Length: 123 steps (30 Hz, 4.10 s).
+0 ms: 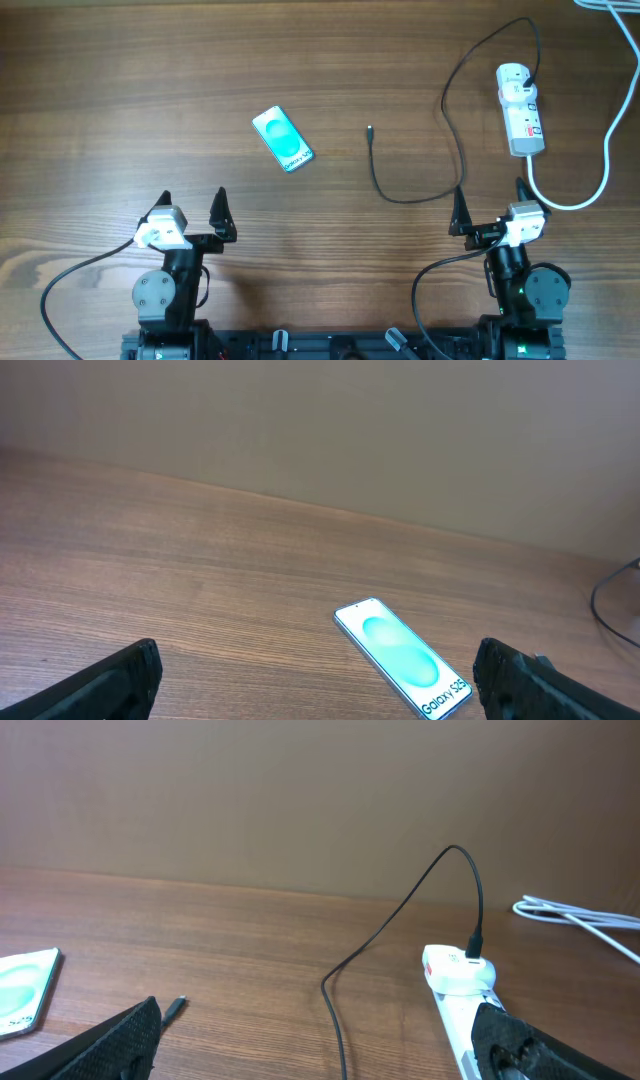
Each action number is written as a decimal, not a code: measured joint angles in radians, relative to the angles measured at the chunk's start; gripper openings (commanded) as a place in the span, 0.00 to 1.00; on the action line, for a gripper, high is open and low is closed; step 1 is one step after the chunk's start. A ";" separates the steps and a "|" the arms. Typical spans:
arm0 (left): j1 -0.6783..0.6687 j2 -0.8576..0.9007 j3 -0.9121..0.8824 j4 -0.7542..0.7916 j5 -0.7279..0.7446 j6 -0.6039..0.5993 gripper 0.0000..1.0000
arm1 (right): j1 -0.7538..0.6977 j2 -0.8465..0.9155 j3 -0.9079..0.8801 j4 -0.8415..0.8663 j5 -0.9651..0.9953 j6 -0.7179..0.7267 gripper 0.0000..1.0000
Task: Plug charger to phone and switch on socket
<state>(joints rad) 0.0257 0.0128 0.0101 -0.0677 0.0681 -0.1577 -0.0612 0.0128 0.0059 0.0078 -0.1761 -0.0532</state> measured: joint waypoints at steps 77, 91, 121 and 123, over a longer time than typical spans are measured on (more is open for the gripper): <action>-0.314 2.401 1.987 -1.194 0.020 -0.447 1.00 | 0.000 0.001 0.000 0.000 0.000 0.000 1.00; -0.314 2.363 1.912 -1.064 0.000 -0.532 0.79 | 0.000 0.001 0.000 0.012 0.030 0.001 1.00; -0.259 2.354 1.909 -1.019 0.238 -0.236 0.52 | 0.308 1.753 0.754 0.140 -0.796 0.342 0.90; -0.258 2.354 1.908 -1.023 0.244 -0.220 0.52 | 0.369 1.753 0.754 0.174 -0.696 0.379 0.91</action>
<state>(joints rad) -0.2325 2.3665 1.9182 -1.0904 0.3119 -0.3779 0.3073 1.7660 0.7601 0.1822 -0.8719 0.3260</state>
